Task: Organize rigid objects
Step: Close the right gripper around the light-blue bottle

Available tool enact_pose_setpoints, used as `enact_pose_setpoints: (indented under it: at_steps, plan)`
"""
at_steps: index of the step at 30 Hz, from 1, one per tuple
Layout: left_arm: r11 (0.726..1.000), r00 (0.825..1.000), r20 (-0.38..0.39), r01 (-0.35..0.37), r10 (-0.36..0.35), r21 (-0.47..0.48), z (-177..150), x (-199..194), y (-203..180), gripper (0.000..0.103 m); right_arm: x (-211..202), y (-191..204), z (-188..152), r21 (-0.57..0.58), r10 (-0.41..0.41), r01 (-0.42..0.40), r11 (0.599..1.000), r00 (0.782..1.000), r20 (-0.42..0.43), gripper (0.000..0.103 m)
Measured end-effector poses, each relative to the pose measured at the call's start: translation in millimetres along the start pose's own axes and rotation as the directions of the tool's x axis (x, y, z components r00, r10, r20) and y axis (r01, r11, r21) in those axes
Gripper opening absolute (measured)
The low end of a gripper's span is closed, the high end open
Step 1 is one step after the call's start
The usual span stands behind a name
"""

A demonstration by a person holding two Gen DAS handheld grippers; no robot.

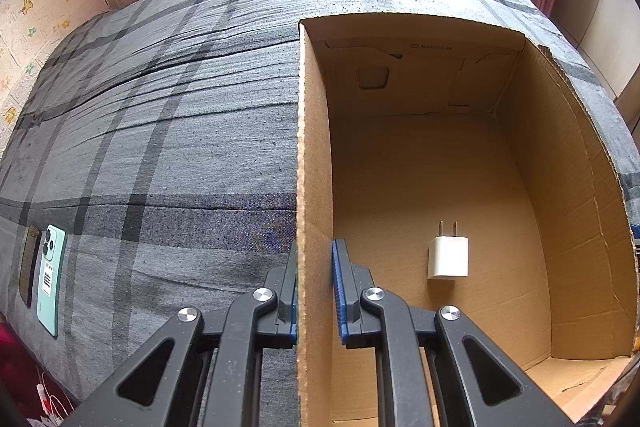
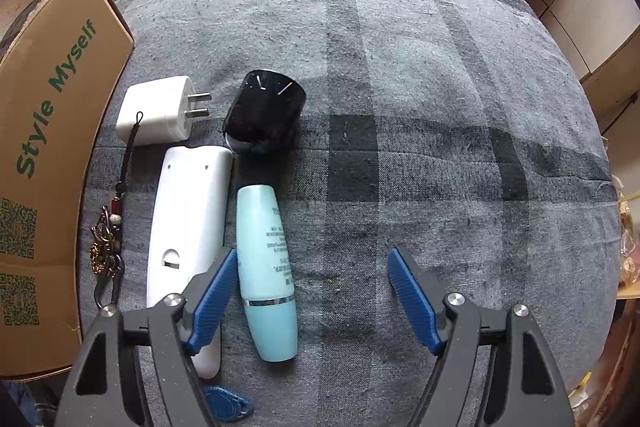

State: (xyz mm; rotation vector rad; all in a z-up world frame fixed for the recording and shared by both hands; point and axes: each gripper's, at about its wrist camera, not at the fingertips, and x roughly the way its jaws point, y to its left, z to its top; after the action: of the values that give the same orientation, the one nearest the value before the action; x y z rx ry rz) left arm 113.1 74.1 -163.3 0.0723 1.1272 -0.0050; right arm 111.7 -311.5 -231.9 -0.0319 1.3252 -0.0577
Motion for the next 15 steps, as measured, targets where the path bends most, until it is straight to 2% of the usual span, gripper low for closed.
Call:
enact_pose_setpoints:
  at_steps: [4, 8, 15]
  plan:
    - [1.000, 1.000, 0.000, 0.001, -0.001, -0.001, 0.1, 0.0, -0.2, 0.014, 2.6, 6.8, 0.9, -0.005, 0.027, -0.027, 1.000, 1.000, -0.016, 0.059]
    - [1.000, 1.000, 0.000, 0.001, -0.001, -0.001, -0.1, 0.0, -0.3, 0.014, 1.0, 15.8, 1.3, 0.000, 0.063, -0.063, 0.998, 0.998, -0.026, 0.027]
    - [1.000, 1.000, 0.000, 0.000, 0.000, -0.001, 0.0, 0.1, -0.4, 0.014, -5.2, 23.4, 2.5, 0.000, 0.052, -0.052, 0.999, 0.999, -0.016, 0.027]
